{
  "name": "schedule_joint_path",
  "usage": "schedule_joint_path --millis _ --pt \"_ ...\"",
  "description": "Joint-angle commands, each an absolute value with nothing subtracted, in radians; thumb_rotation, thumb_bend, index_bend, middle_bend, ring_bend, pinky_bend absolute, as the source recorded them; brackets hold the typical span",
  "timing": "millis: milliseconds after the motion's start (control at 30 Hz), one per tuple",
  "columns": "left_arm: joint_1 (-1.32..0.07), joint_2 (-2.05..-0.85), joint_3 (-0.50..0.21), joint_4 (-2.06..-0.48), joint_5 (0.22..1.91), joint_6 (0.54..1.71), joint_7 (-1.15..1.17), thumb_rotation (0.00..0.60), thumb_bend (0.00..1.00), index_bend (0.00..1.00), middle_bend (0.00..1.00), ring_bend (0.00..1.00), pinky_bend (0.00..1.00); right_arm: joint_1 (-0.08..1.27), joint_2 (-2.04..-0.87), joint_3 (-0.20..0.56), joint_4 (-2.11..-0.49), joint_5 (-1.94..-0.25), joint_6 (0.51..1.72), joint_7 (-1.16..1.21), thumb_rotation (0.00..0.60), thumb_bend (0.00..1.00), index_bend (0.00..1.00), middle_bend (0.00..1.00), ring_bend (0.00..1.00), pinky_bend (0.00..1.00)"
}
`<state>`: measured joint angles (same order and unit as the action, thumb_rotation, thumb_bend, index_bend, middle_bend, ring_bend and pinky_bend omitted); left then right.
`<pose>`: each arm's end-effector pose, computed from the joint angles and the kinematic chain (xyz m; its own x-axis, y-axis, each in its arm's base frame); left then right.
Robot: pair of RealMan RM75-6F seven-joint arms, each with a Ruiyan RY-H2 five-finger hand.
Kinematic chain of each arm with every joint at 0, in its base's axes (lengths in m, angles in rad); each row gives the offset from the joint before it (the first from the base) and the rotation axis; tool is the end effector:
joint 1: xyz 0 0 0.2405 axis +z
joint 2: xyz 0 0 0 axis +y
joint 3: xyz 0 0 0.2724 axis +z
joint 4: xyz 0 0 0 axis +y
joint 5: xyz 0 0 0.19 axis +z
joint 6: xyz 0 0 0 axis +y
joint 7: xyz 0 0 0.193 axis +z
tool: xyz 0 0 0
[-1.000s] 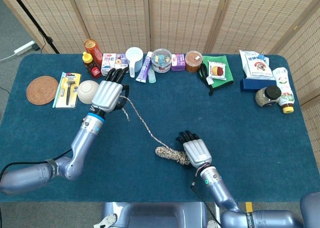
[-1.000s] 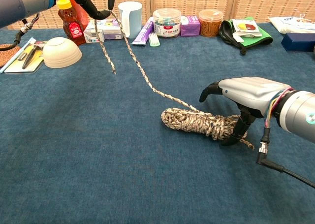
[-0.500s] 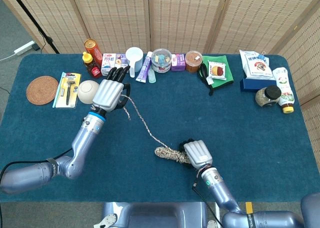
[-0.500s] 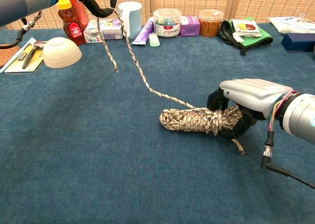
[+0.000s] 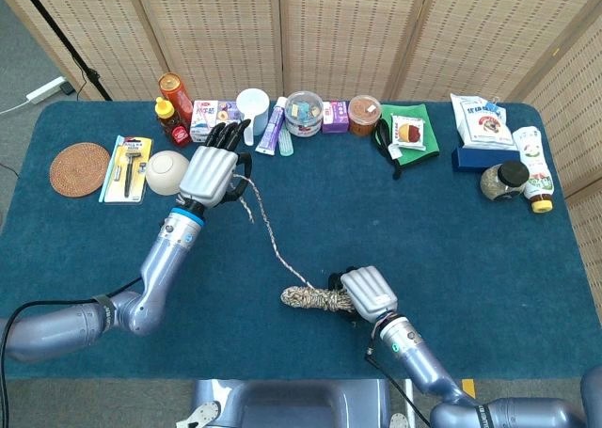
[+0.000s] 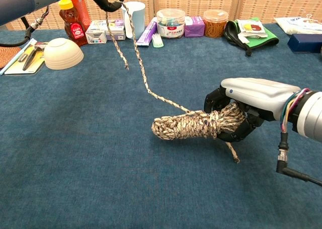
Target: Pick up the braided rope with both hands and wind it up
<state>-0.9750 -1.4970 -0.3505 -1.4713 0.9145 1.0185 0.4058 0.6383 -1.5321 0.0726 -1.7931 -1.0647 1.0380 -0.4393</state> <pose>-0.0528 0.4669 0.0525 0.3563 0.0416 0.9334 0.8738 -0.3686 -0.3171 -0.1403 -0.3117 -0.0355 0.3319 -0.4375 0.8357 -0.9174 -0.3560 0.1780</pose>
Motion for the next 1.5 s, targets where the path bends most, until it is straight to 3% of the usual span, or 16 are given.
schedule_joint_path --millis 33,533,800,1100,1500 --pt "-0.976 -1.498 -0.348 -1.474 0.914 1.022 0.410 0.600 0.37 0.57 0.00 0.00 0.00 0.635 -1.507 0.079 -1.793 -1.101 1.009 -0.373 0.600 0.73 0.63 0.53 0.42 0.57" --pt "-0.979 -1.491 -0.357 -1.486 0.905 1.031 0.401 0.600 0.37 0.57 0.00 0.00 0.00 0.636 -1.435 0.128 -1.863 -1.127 0.886 -0.088 0.600 0.78 0.65 0.54 0.43 0.57" --pt "-1.005 -1.557 -0.357 -1.407 0.890 0.992 0.362 0.600 0.37 0.57 0.00 0.00 0.00 0.653 -1.374 0.188 -1.953 -1.129 0.821 0.077 0.600 0.78 0.65 0.54 0.43 0.58" --pt "-1.001 -1.624 -0.322 -1.312 0.906 0.964 0.323 0.600 0.37 0.57 0.00 0.00 0.00 0.725 -1.391 0.309 -2.010 -0.822 0.891 0.056 0.600 0.82 0.66 0.55 0.43 0.58" --pt "-0.946 -1.549 -0.272 -1.441 1.006 0.995 0.307 0.600 0.37 0.57 0.00 0.00 0.00 0.876 -1.442 0.413 -1.954 -0.455 1.077 -0.138 0.600 0.84 0.66 0.55 0.44 0.59"
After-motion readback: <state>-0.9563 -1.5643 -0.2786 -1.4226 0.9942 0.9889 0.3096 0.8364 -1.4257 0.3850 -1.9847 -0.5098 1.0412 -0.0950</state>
